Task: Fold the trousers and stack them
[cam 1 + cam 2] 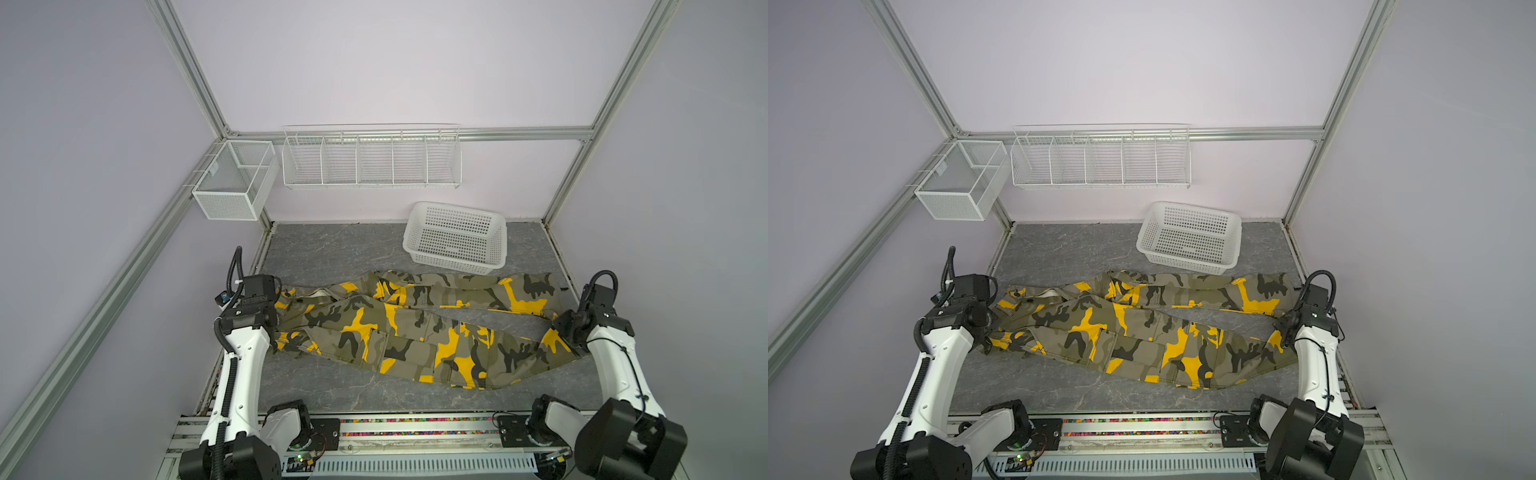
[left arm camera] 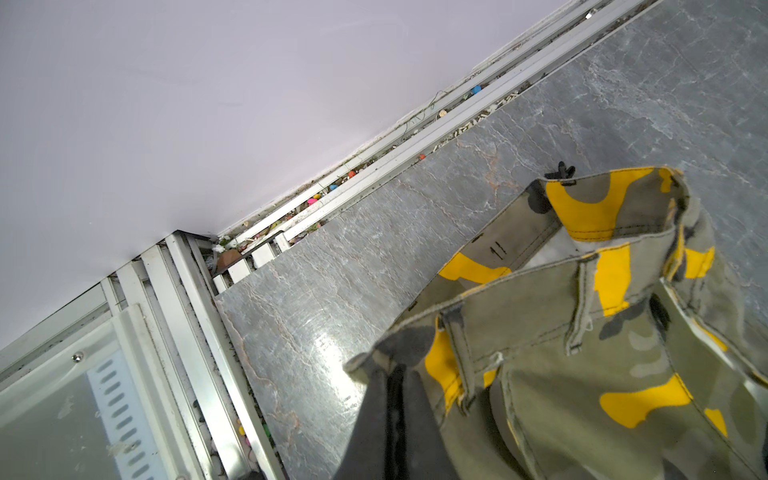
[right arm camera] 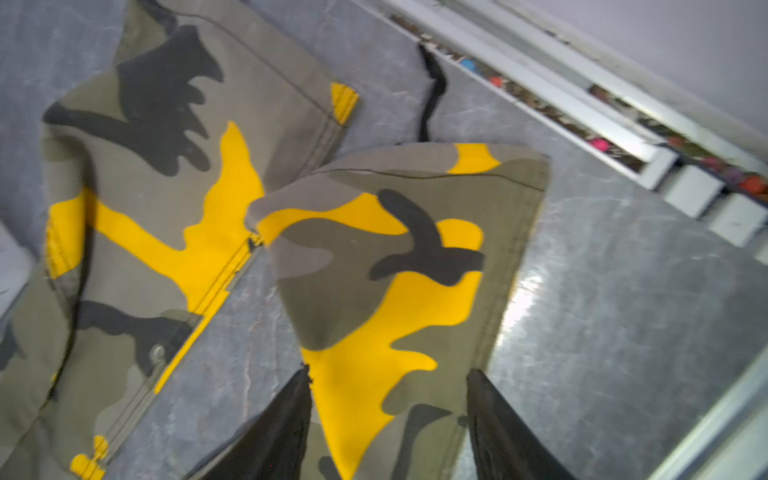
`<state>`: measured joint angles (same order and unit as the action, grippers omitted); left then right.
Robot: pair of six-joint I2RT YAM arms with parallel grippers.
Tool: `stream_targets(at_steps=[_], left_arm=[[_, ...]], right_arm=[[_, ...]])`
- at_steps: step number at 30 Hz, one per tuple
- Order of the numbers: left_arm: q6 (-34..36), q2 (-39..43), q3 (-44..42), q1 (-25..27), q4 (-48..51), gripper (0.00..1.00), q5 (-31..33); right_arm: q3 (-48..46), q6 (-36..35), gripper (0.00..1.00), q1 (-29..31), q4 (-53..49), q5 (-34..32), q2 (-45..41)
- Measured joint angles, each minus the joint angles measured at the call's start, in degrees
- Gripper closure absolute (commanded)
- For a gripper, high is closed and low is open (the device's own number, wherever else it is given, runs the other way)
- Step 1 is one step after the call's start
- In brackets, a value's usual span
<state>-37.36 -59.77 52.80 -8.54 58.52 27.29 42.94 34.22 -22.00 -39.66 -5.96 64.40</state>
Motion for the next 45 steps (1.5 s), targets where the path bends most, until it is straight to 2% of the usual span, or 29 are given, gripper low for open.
stream_targets(at_steps=[3, 8, 17, 20, 24, 26, 32, 38, 45], left_arm=[[-0.50, 0.79, -0.13, 0.00, 1.16, 0.84, 0.72], [-1.42, 6.16, -0.20, -0.11, 3.61, 0.72, 1.84], [-2.23, 7.72, 5.97, -0.09, 7.13, 0.57, 0.74], [-1.46, 7.74, 6.84, -0.11, 6.16, 0.56, -2.64], [-1.20, 5.77, 6.43, 0.39, 2.40, 0.53, -11.82], [-1.18, 3.34, 6.03, 2.78, 0.74, 0.52, -14.21], [-1.22, -4.94, 3.41, 9.70, -5.29, 0.50, -19.78], [-2.47, -10.54, -0.79, 11.61, -9.27, 0.51, -24.39], [-6.25, -11.37, -7.76, 12.90, -8.37, 0.56, -22.97]], right_arm=[[0.44, -0.63, 0.34, 1.42, 2.58, 2.97, 5.33], [0.44, -2.12, 0.30, 1.07, 5.20, 4.02, 12.74], [-1.42, -4.50, 0.27, -3.93, 6.69, 3.61, 16.33], [-2.78, -5.38, 0.24, -5.95, 6.49, 2.40, 16.28], [-4.28, -5.75, 0.24, -9.53, 6.27, 1.70, 14.58], [-4.63, -5.75, 0.17, -10.80, 5.60, 1.05, 14.03], [-4.55, -6.60, 0.14, -11.28, 1.90, -0.26, 8.55], [-0.44, -5.97, 0.14, -6.10, -0.46, 3.26, 5.16], [-0.44, -2.64, 0.14, 5.20, 1.05, 8.52, 5.27]])
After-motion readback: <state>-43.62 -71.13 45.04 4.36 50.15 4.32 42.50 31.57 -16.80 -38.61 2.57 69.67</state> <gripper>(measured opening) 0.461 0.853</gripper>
